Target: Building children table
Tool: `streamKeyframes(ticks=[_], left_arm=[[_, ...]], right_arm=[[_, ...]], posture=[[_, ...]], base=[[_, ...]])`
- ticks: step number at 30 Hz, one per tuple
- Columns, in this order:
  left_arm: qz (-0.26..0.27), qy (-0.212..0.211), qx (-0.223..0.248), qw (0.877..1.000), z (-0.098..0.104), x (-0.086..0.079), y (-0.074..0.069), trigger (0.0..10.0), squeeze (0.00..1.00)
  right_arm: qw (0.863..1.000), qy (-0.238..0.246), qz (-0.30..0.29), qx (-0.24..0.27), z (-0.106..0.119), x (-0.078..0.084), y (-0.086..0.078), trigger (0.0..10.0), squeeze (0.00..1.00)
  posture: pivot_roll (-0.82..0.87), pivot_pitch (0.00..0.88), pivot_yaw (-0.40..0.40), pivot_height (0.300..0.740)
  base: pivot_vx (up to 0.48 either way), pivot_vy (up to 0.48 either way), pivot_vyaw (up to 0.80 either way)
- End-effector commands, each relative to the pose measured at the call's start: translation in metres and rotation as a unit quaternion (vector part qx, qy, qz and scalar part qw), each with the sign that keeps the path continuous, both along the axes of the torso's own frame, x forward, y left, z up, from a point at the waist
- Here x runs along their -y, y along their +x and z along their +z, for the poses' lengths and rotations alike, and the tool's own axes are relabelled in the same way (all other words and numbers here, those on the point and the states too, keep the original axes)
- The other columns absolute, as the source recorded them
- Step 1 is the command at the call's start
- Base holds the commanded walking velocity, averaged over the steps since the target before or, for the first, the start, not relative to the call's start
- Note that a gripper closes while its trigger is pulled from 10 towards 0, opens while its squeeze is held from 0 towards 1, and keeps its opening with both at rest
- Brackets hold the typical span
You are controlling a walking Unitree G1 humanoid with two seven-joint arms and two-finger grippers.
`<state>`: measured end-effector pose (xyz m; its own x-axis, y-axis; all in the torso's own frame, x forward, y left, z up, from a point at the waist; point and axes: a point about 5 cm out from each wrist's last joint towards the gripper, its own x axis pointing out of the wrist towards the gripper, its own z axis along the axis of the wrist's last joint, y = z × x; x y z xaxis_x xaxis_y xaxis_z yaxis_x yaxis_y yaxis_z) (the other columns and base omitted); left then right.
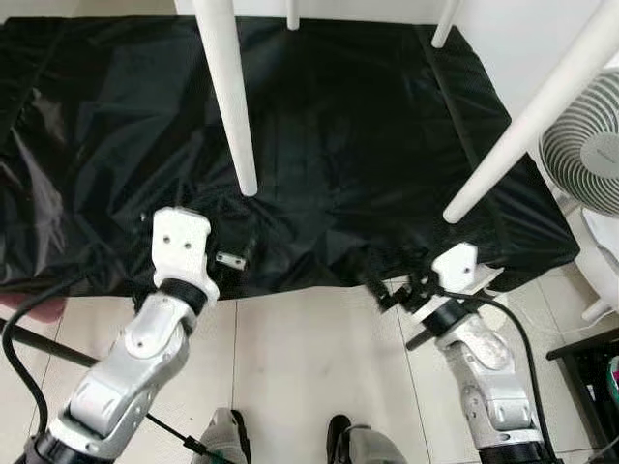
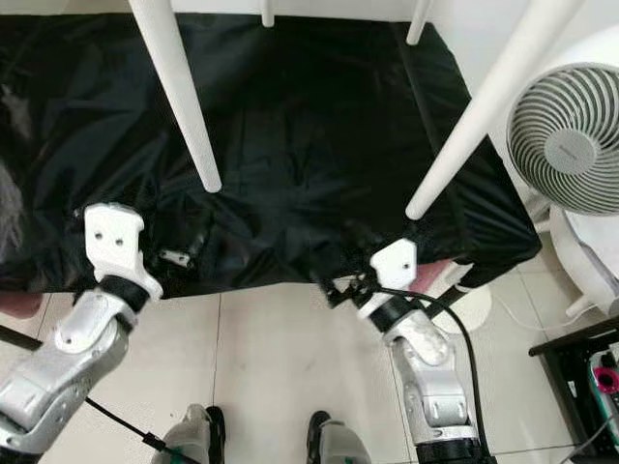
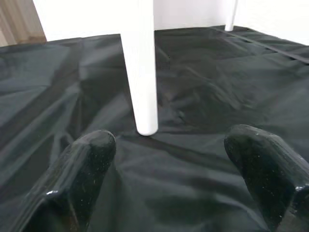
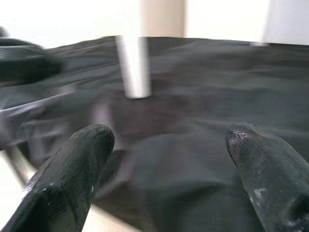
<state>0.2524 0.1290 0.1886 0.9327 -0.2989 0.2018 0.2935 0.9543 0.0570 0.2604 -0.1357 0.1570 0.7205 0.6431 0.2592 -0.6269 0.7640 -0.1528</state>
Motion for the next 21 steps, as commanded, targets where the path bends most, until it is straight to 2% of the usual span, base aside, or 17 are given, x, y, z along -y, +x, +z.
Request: streamKeyframes(ticks=[1, 5, 8, 11, 12, 15, 17, 21], left_arm=[[-0.272, 0.067, -0.005, 0.96, -0.011, 0.02, -0.015, 10.0, 0.0], [-0.28, 0.067, -0.007, 0.958, -0.015, 0.02, -0.015, 10.0, 0.0], [-0.307, 0.089, -0.013, 0.948, -0.035, 0.021, -0.012, 10.0, 0.0], [-0.312, 0.093, -0.016, 0.946, -0.039, 0.021, -0.011, 10.0, 0.0], [-0.32, 0.108, -0.014, 0.941, -0.045, 0.021, -0.012, 10.0, 0.0], [-0.329, 0.119, -0.018, 0.937, -0.051, 0.021, -0.013, 10.0, 0.0], [-0.347, 0.148, -0.03, 0.926, -0.067, 0.021, -0.015, 10.0, 0.0], [-0.352, 0.153, -0.038, 0.922, -0.074, 0.021, -0.016, 10.0, 0.0]], right_arm=[[0.999, -0.014, 0.025, -0.023, -0.012, -0.002, -0.004, 10.0, 0.0], [0.999, -0.021, 0.039, -0.032, -0.017, -0.003, -0.005, 10.0, 0.0], [0.993, -0.057, 0.087, -0.059, -0.038, -0.008, -0.01, 10.0, 0.0], [0.991, -0.065, 0.098, -0.066, -0.042, -0.008, -0.012, 10.0, 0.0], [0.988, -0.073, 0.111, -0.083, -0.05, -0.008, -0.014, 10.0, 0.0], [0.985, -0.081, 0.119, -0.096, -0.056, -0.006, -0.015, 10.0, 0.0], [0.978, -0.098, 0.126, -0.131, -0.075, -0.002, -0.019, 10.0, 0.0], [0.976, -0.105, 0.126, -0.143, -0.082, -0.001, -0.02, 10.0, 0.0]], posture=[[0.11, 0.123, 0.007, 0.74], [0.11, 0.111, 0.008, 0.74], [0.1, 0.071, 0.018, 0.74], [0.1, 0.066, 0.019, 0.74], [0.09, 0.058, 0.022, 0.74], [0.09, 0.052, 0.024, 0.74], [0.09, 0.046, 0.025, 0.74], [0.09, 0.045, 0.024, 0.74]], base=[[0.0, 0.0, 0.0], [0.0, 0.0, 0.0], [0.0, 0.0, 0.0], [0.0, 0.0, 0.0], [0.0, 0.0, 0.0], [0.0, 0.0, 0.0], [0.0, 0.0, 0.0], [0.0, 0.0, 0.0]])
